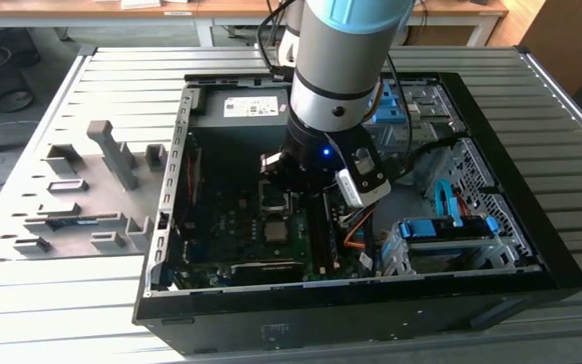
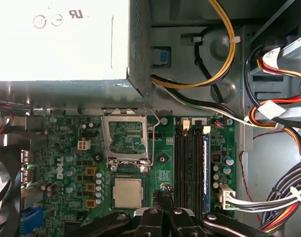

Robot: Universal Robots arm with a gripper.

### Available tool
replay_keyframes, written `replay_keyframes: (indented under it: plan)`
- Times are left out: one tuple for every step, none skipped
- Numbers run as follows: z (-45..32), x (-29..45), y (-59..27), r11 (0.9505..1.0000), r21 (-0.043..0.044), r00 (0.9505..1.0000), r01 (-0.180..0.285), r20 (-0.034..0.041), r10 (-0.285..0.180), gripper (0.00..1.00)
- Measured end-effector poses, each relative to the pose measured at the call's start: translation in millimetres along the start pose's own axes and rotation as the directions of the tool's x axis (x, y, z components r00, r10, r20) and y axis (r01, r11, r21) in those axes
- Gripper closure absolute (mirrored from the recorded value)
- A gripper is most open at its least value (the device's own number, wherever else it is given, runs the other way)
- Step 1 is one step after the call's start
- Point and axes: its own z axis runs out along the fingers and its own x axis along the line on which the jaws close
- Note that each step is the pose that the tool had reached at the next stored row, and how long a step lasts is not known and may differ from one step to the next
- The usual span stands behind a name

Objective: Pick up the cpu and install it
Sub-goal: 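Close the cpu cover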

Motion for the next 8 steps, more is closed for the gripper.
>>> replay_keyframes:
  plan:
    - [0.0,0.0,0.0,1.0000,0.0004,1.0000,0.000,0.0000,0.000,0.90]
    - [0.0,0.0,0.0,1.0000,0.0009,1.0000,0.000,0.0000,0.000,0.90]
    - [0.0,0.0,0.0,1.0000,0.0012,1.0000,0.000,0.0000,0.000,0.90]
    - [0.0,0.0,0.0,1.0000,0.0016,1.0000,0.000,0.0000,0.000,0.90]
    - [0.0,0.0,0.0,1.0000,0.0020,1.0000,0.000,0.0000,0.000,0.90]
    - [0.0,0.0,0.0,1.0000,0.0023,1.0000,0.000,0.0000,0.000,0.90]
    - [0.0,0.0,0.0,1.0000,0.0027,1.0000,0.000,0.0000,0.000,0.90]
    - [0.0,0.0,0.0,1.0000,0.0031,1.0000,0.000,0.0000,0.000,0.90]
